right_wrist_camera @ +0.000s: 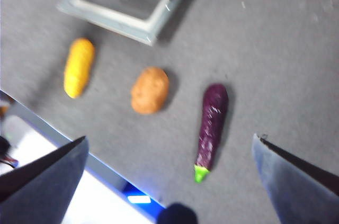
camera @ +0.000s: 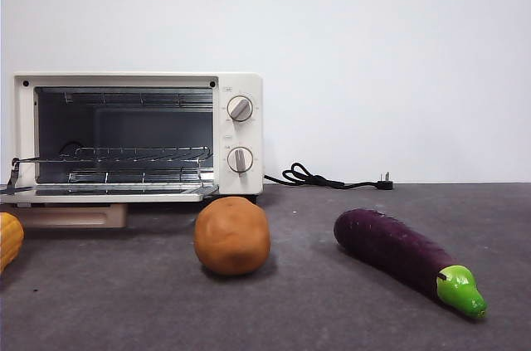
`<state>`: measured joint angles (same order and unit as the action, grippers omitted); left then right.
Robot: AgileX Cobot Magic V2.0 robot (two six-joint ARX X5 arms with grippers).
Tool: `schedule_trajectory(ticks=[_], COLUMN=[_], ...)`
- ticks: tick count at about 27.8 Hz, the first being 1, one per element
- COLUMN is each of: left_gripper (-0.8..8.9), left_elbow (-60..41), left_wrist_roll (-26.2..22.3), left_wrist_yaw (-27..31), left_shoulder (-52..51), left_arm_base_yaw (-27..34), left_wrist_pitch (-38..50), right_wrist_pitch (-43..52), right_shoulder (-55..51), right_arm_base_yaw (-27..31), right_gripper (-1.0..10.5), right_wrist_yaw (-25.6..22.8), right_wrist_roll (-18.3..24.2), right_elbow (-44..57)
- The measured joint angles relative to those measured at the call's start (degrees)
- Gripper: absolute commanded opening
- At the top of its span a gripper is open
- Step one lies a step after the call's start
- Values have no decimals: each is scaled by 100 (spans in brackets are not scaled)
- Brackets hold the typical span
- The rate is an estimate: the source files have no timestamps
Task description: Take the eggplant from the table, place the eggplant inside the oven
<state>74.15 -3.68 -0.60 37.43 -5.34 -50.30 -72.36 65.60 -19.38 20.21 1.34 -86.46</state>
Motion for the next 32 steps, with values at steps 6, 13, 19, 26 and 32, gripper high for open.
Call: schedule_trajectory(ticks=[6, 13, 19, 26, 32], left_gripper=[-5, -5, -5, -5, -5], left_elbow=[0, 0, 0, 0, 0], left_wrist_roll=[-35, -37, -37, -37, -37], left_wrist_yaw=[-15, -94, -111, -114, -114], left_shoulder=[7, 7, 7, 7, 7], left_arm_base_yaw=[0, 0, 0, 0, 0], left_wrist_pitch=[0, 2, 2, 2, 2], right_wrist_pitch=[-175, -267, -4, 780, 1486], right_shoulder=[621, 1421, 1932, 2124, 2127], right_arm_base_yaw=[-417, -782, -1099, -1368, -1379], right_gripper=[564, 563, 563, 563, 563], right_wrist_yaw=[-385, -732, -798, -844, -968], right_wrist_roll=[0, 0, -44, -227, -509], right_elbow=[0, 0, 76, 999, 1943])
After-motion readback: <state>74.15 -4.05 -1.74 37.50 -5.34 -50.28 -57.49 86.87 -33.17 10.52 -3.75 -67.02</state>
